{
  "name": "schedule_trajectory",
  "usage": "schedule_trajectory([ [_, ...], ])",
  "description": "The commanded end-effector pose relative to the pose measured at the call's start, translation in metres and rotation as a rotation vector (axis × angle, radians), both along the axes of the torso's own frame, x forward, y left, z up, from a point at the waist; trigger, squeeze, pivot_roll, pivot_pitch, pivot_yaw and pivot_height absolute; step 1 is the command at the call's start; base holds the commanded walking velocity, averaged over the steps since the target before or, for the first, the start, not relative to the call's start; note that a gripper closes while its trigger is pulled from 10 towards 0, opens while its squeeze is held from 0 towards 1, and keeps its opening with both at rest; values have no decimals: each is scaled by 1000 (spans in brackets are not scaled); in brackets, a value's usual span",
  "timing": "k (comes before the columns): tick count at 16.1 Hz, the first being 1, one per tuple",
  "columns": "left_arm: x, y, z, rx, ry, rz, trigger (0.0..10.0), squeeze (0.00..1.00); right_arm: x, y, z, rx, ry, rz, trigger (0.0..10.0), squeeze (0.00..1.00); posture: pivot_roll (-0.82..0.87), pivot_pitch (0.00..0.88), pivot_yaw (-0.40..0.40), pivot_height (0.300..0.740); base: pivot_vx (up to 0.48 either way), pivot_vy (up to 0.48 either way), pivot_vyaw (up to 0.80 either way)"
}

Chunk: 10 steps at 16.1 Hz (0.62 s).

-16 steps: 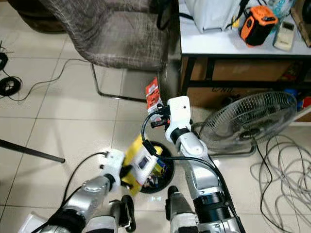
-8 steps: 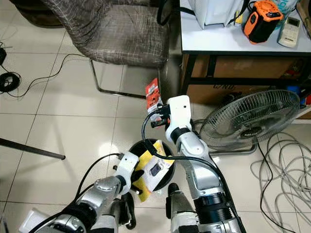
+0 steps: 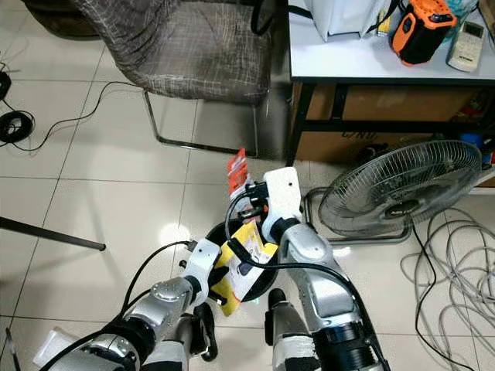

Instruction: Picking trash to rubbish bin

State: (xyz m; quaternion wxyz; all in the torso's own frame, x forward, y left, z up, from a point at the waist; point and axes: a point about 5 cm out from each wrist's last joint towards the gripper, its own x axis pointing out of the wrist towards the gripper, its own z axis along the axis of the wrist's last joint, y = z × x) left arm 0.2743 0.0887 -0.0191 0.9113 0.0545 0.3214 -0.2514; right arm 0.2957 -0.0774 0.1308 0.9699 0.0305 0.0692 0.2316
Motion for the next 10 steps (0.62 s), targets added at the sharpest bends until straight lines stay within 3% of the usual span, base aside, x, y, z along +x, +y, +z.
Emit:
schedule_trajectory([
  [1,-9,-2,-8,-22,40,28,10000,0,-2,0,1,-9,6,5,10000,0,-186,368,27,740,0,0,0],
  [4,-9,-2,-9,-45,44,71,10000,0,-7,3,-2,2,74,51,10000,0,-197,374,24,740,0,0,0],
  [5,-9,-3,-9,-40,44,67,10000,0,-19,5,-19,-49,194,135,10000,0,-201,375,23,740,0,0,0],
  [7,-8,-4,-8,-37,45,62,10000,0,-33,2,-37,-115,292,194,10000,0,-204,378,21,740,0,0,0],
  [10,-9,-6,-9,-38,49,60,10000,0,-43,1,-41,-126,352,221,10000,0,-215,386,16,740,0,0,0],
])
